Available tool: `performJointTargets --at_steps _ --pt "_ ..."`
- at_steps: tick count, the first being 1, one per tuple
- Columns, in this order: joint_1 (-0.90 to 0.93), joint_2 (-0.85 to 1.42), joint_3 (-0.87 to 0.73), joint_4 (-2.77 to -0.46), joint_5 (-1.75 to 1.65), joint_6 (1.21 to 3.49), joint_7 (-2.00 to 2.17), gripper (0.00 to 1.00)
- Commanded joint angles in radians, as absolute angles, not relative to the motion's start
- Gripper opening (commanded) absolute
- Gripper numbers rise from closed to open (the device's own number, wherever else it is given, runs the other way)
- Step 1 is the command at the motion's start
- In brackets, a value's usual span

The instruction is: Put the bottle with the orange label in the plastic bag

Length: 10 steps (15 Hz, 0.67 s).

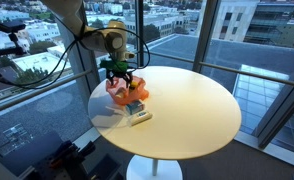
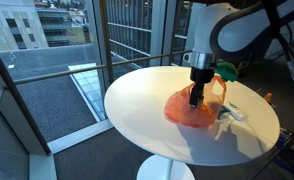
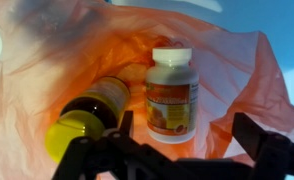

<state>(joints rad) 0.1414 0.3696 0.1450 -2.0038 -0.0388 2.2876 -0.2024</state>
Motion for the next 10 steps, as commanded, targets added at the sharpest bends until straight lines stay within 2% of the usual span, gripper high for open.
performJointTargets --at_steps 1,10 --pt "0.138 0.316 0.142 -2.015 -0.060 2.236 -0.196 1.00" --pt "0.110 0.188 0.091 -2.068 -0.059 2.115 -0.117 1.00"
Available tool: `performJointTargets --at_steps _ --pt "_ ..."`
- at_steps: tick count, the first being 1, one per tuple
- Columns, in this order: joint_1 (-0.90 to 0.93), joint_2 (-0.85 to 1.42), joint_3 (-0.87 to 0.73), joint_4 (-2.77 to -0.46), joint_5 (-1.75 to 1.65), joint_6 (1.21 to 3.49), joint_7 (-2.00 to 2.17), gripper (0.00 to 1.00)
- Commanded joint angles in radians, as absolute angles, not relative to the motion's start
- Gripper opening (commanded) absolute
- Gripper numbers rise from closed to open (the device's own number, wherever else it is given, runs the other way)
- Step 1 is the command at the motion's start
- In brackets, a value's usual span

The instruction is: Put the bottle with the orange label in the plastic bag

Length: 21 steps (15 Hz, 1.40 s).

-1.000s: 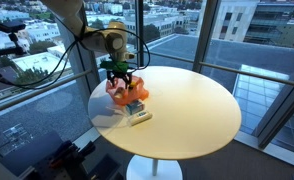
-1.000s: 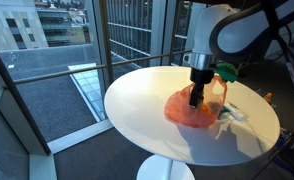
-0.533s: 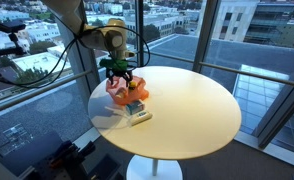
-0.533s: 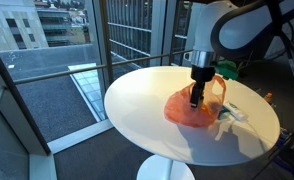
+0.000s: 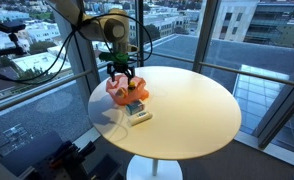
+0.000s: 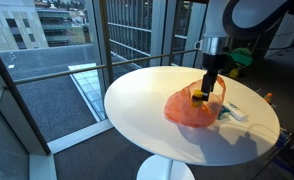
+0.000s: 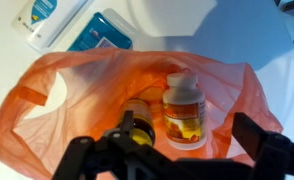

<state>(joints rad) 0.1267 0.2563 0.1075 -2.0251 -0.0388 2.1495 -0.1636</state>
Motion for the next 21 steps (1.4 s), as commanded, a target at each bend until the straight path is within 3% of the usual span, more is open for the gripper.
performJointTargets --at_steps 1,21 --pt "0.105 0.172 0.082 -2.076 -0.059 2.107 -0.106 1.00" --pt "0.039 -0.305 0.041 -2.277 -0.029 1.816 0.029 1.00"
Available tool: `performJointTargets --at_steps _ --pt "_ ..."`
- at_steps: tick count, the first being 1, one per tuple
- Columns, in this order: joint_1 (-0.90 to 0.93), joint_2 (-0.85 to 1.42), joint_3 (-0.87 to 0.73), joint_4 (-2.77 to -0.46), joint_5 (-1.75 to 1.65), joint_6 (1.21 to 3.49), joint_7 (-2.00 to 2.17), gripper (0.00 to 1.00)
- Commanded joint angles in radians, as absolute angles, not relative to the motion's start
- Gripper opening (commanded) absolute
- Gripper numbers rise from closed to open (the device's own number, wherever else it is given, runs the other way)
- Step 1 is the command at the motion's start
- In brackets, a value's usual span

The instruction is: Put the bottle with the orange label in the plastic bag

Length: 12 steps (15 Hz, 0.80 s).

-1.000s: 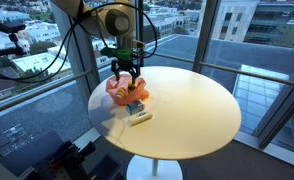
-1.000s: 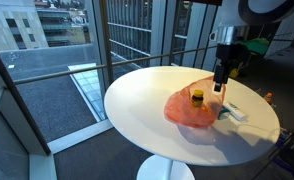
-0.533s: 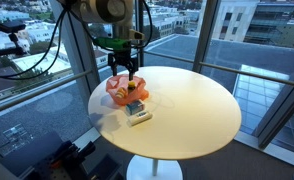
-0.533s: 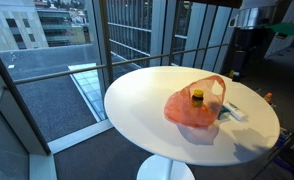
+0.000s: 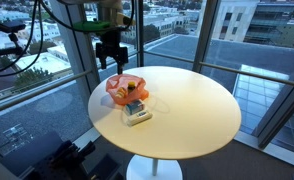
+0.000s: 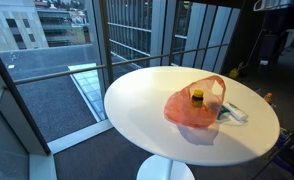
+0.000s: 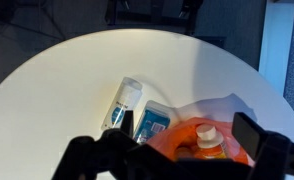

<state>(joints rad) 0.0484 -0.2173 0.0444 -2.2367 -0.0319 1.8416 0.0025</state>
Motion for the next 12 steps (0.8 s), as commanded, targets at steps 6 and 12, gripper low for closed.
performJointTargets --at_steps 6,12 --pt "0.029 -0.398 0.035 -2.306 -0.032 1.809 0.032 1.00" --pt "0.033 -0.370 0.037 -2.291 -0.032 1.817 0.013 1.00"
